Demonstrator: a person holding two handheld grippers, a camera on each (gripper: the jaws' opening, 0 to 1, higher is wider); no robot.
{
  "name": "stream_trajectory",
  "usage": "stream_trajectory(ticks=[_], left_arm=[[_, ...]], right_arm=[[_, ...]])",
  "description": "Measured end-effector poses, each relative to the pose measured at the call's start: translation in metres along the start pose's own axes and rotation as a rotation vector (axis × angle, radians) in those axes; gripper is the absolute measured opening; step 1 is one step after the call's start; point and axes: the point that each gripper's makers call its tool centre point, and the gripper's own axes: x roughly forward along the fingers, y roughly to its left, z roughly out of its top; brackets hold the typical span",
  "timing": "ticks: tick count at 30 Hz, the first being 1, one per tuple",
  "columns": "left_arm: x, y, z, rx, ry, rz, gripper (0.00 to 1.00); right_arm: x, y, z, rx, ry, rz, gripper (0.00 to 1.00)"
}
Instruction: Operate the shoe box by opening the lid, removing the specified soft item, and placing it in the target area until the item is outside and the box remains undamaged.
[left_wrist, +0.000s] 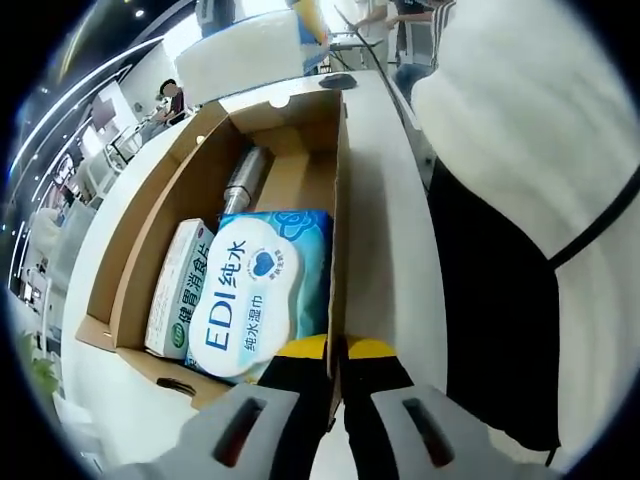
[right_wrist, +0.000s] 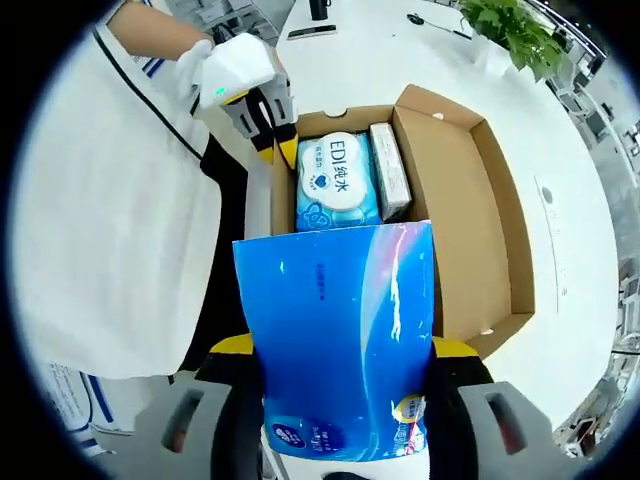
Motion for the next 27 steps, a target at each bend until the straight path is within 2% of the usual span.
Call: stream_trajectory(ticks=[1, 3, 10, 14, 17, 24, 27], left_arm=[[0.000, 0.000, 0.000, 0.001, 0.000, 0.000, 0.03], [0.000, 0.000, 0.000, 0.001, 0.001, 0.001, 0.03], [-0.001, 0.000, 0.001, 0.002, 0.002, 0.000, 0.03], [0.000, 0.000, 0.000, -0.002, 0.002, 0.008, 0.03], [0.000, 0.000, 0.000, -0.003, 0.002, 0.009, 0.03], [0.000, 0.000, 0.000, -0.001, 0.002, 0.007, 0.03], [0.000, 0.000, 0.000, -0.001, 0.003, 0.006, 0.03]], right_arm=[[0.000, 0.001, -0.003, -0.023, 0.011, -0.004, 0.63], [-0.001, 0.001, -0.007, 0.026, 0.026, -0.008, 0.63], [-0.009, 0.002, -0.011, 0.016, -0.003, -0.028, 0.63], [-0.016, -0.003, -0.025, -0.011, 0.017, -0.058, 0.63], [-0.018, -0.015, -0.035, -0.005, 0.003, -0.097, 0.63], [-0.027, -0.013, -0.051, 0.003, 0.012, -0.094, 0.63], [-0.024, -0.008, -0.059, 0.045, 0.027, -0.078, 0.63]])
